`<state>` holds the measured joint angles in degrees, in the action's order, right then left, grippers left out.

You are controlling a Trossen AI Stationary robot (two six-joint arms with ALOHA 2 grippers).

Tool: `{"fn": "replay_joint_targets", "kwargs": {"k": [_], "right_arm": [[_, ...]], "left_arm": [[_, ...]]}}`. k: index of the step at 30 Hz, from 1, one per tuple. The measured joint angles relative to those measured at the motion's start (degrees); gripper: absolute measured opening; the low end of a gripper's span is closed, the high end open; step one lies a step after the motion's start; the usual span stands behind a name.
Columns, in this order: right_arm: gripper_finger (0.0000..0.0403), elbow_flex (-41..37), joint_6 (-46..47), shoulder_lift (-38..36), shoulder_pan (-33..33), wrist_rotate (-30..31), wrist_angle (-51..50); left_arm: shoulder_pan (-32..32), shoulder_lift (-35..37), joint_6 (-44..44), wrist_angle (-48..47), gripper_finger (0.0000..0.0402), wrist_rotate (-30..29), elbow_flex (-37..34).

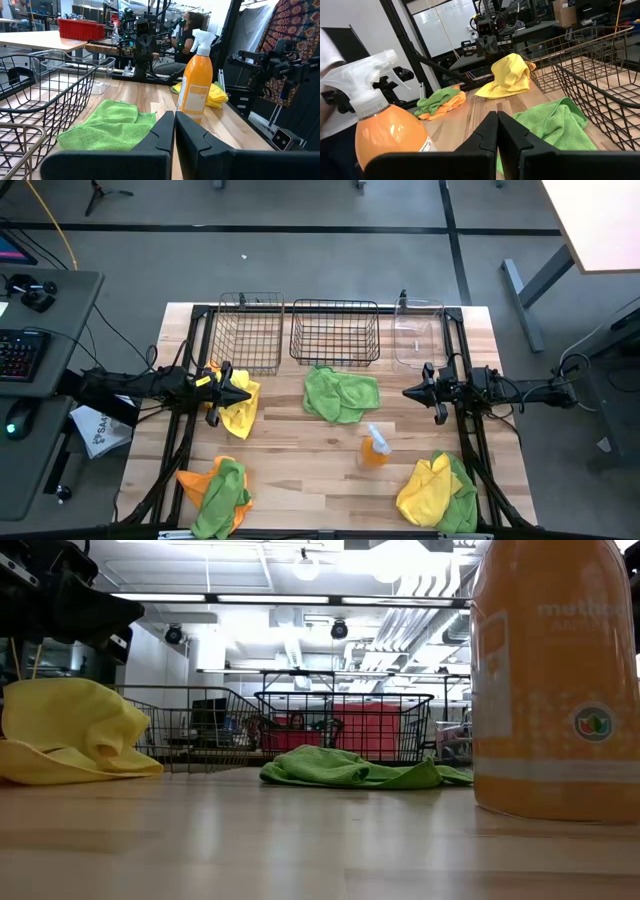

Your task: Sort microfiber towel by color & place in baskets

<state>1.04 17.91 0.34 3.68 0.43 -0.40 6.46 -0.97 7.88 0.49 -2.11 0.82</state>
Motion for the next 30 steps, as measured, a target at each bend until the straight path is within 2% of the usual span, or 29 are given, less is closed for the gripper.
{"fn": "replay_joint_targets", "kwargs": {"k": [22, 25, 27, 30], "right_arm": [[0.0, 0.0, 0.0, 0.0, 0.0, 0.0, 0.0], [0.0, 0.0, 0.2, 0.0, 0.0, 1.5, 1.6], [0.0, 0.0, 8.0, 0.0, 0.0, 3.3, 8.0], [0.0, 0.0, 22.4, 0.0, 0.0, 13.2, 21.9]], "left_arm": [[0.0, 0.0, 0.0, 0.0, 0.0003, 0.0, 0.0], [0.0, 0.0, 0.0, 0.0, 0.0003, 0.0, 0.0], [0.0, 0.0, 0.0, 0.0, 0.0003, 0.0, 0.0], [0.0, 0.0, 0.0, 0.0, 0.0003, 0.0, 0.0]]}}
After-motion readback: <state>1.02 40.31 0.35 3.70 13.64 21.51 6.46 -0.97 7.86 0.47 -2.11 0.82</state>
